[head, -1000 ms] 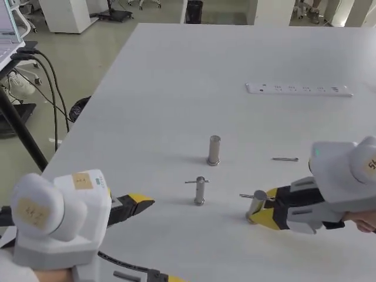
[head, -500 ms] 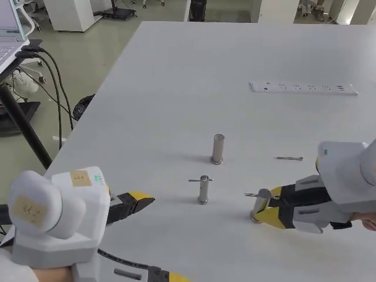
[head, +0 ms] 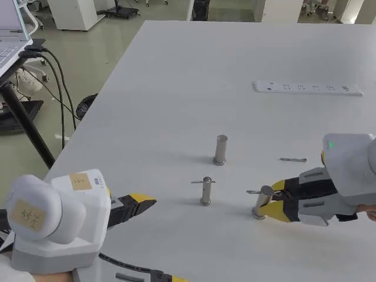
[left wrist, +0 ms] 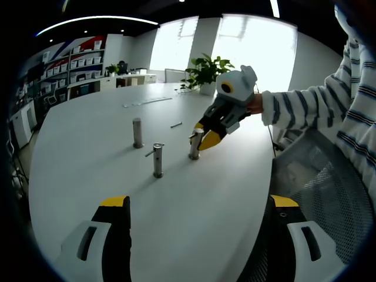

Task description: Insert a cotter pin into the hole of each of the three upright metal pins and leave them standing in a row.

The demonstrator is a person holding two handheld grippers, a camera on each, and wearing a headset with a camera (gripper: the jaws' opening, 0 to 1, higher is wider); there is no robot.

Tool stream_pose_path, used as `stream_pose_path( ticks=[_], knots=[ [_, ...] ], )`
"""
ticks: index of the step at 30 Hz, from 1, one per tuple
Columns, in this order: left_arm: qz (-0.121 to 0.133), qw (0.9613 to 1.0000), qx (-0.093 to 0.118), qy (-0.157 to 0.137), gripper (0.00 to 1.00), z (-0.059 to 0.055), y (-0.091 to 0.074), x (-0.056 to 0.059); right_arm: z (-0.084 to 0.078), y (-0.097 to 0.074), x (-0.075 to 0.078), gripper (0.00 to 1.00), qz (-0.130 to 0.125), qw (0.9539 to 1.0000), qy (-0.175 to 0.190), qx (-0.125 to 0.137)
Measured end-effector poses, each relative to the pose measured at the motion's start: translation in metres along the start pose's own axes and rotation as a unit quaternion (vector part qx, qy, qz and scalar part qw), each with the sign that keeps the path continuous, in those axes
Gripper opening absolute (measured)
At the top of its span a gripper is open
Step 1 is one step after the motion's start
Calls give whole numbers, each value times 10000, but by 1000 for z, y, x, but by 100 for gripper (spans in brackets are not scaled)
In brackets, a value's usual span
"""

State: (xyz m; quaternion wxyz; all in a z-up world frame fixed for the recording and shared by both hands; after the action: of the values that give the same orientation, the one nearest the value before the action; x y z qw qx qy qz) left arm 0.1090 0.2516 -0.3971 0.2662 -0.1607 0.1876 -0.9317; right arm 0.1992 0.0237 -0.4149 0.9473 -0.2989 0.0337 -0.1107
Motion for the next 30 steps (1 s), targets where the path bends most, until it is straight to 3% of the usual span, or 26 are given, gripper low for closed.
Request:
stream_pose_path(
  ticks=[12,30],
  knots=[
    [51,10000,22,-35,95,-2,-4,1,0,2,1,7,53,10000,19,70],
    [94,9999,33,-37,94,1,-5,1,2,1,14,7,-140,9998,64,156]
  ],
)
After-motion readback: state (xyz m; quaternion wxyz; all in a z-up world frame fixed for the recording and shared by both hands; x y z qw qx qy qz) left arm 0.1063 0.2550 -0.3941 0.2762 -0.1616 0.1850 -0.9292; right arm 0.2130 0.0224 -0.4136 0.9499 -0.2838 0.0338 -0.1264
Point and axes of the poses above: the centre of the closed fingertips' face, and the gripper's own axes: y roughly forward along the fingers, x roughly to its right, z roughly out of its top, the point moved 8 cm from there along -y, roughly backward along the fingers, and after that the axes turned 5 degrees about x, right-handed, at the moved point
